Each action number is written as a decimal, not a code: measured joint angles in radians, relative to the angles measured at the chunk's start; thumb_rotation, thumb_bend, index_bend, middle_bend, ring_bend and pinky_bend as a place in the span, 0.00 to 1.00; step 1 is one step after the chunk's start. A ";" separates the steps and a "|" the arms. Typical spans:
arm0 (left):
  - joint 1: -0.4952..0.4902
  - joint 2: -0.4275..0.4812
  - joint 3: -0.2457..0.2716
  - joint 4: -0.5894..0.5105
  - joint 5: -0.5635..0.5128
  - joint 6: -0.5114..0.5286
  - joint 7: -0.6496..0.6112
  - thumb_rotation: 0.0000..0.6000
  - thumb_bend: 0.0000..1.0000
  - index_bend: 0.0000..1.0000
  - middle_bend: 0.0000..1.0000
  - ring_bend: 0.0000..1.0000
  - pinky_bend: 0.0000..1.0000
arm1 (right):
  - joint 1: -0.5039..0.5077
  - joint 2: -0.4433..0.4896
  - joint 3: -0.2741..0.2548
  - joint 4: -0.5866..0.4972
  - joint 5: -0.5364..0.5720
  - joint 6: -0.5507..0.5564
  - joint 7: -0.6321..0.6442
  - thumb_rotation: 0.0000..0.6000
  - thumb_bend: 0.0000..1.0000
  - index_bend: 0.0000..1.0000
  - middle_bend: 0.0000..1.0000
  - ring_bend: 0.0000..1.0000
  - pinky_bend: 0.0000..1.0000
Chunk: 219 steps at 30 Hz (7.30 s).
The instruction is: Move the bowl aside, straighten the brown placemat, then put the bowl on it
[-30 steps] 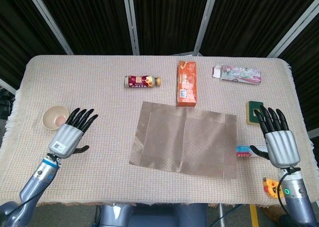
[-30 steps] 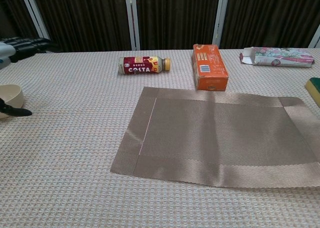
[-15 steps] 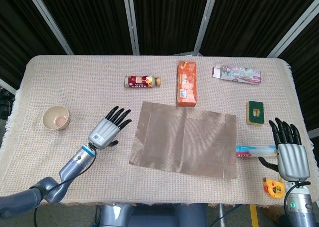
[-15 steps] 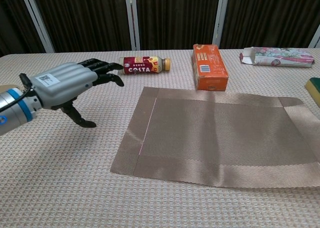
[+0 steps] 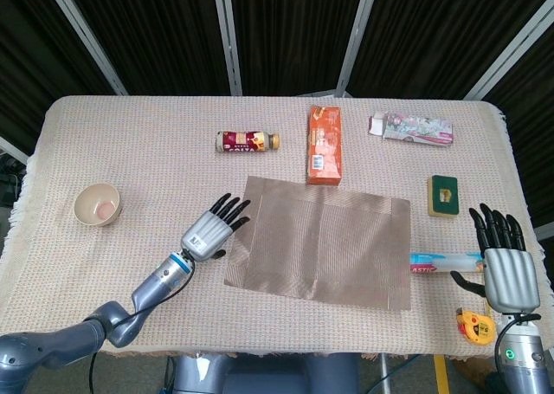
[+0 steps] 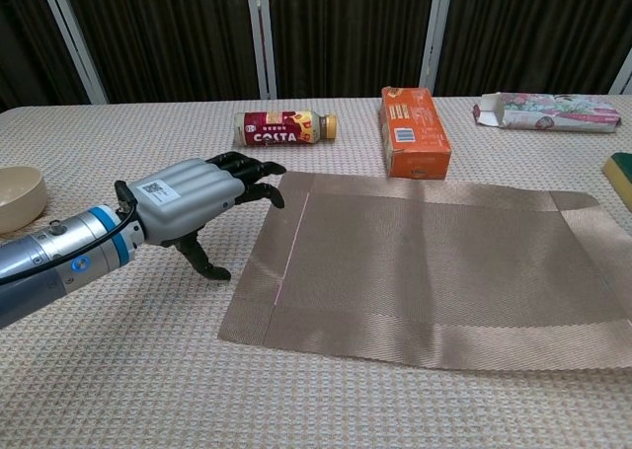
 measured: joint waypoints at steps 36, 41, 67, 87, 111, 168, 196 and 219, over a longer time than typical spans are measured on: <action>-0.041 -0.043 0.031 -0.035 -0.049 -0.041 0.129 1.00 0.33 0.28 0.00 0.00 0.00 | -0.035 0.019 0.022 -0.021 -0.052 0.010 0.024 1.00 0.00 0.00 0.00 0.00 0.00; -0.046 -0.050 0.033 -0.039 -0.057 -0.047 0.138 1.00 0.38 0.29 0.00 0.00 0.00 | -0.038 0.021 0.023 -0.022 -0.059 0.011 0.026 1.00 0.00 0.00 0.00 0.00 0.00; -0.053 -0.079 0.030 -0.052 -0.093 -0.061 0.158 1.00 0.49 0.59 0.00 0.00 0.00 | -0.052 0.031 0.029 -0.027 -0.094 0.023 0.048 1.00 0.00 0.00 0.00 0.00 0.00; 0.014 0.164 0.069 -0.365 -0.094 0.006 0.159 1.00 0.49 0.62 0.00 0.00 0.00 | -0.063 0.034 0.032 -0.033 -0.115 0.033 0.045 1.00 0.00 0.00 0.00 0.00 0.00; 0.196 0.465 0.259 -0.575 -0.058 0.099 0.131 1.00 0.49 0.63 0.00 0.00 0.00 | -0.081 0.040 0.023 -0.049 -0.157 0.052 0.033 1.00 0.00 0.00 0.00 0.00 0.00; 0.206 0.391 0.039 -0.055 -0.467 -0.145 -0.126 1.00 0.48 0.52 0.00 0.00 0.00 | -0.095 0.054 0.027 -0.066 -0.191 0.056 0.042 1.00 0.00 0.00 0.00 0.00 0.00; 0.125 0.503 -0.022 -0.749 -0.176 0.081 0.098 1.00 0.50 0.58 0.00 0.00 0.00 | -0.097 0.068 0.042 -0.063 -0.160 0.048 0.073 1.00 0.00 0.00 0.00 0.00 0.00; 0.077 0.173 0.046 -0.586 -0.266 -0.001 0.317 1.00 0.00 0.00 0.00 0.00 0.00 | -0.102 0.075 0.052 -0.059 -0.139 0.050 0.085 1.00 0.00 0.00 0.00 0.00 0.00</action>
